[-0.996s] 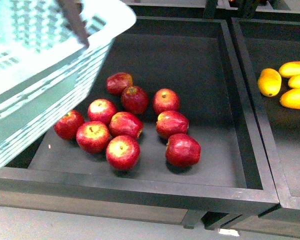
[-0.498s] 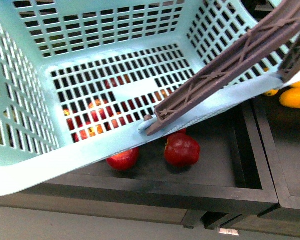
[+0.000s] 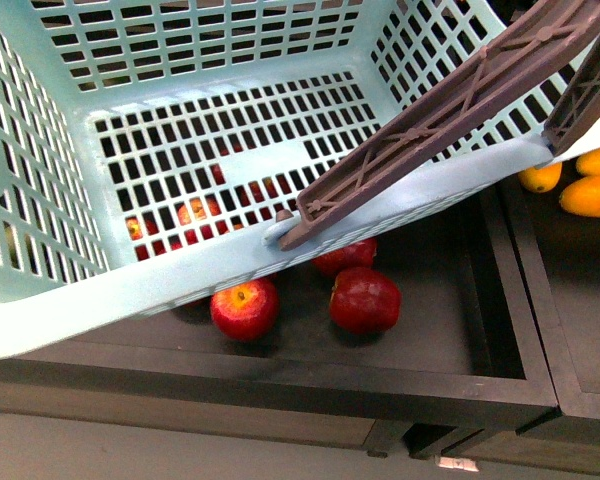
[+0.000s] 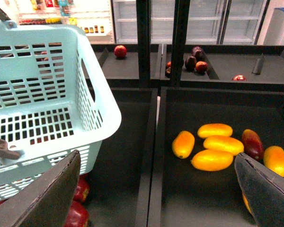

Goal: Pick mango and avocado into basket

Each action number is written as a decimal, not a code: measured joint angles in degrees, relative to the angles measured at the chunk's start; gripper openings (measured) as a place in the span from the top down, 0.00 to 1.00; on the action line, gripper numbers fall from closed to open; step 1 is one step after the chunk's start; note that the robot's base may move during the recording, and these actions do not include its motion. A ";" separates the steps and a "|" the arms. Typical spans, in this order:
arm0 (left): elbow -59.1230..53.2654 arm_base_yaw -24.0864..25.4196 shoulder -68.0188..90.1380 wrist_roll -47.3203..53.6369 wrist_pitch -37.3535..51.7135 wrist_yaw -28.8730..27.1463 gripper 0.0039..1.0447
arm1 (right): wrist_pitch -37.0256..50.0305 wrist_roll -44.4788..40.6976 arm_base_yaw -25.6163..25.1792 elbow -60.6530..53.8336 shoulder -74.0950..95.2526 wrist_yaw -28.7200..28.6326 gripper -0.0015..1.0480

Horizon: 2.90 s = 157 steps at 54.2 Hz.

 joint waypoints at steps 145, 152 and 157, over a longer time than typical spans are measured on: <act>0.04 -0.07 0.00 0.37 0.04 0.15 0.88 | 7.87 -7.67 -26.51 91.71 153.37 4.46 0.08; 0.04 -0.07 0.00 0.37 0.04 0.15 0.88 | 7.17 -6.91 -26.38 92.89 154.22 4.39 0.08; 0.04 -0.07 0.00 0.37 0.04 0.15 0.88 | 7.06 -6.32 -26.34 93.37 154.68 4.31 0.08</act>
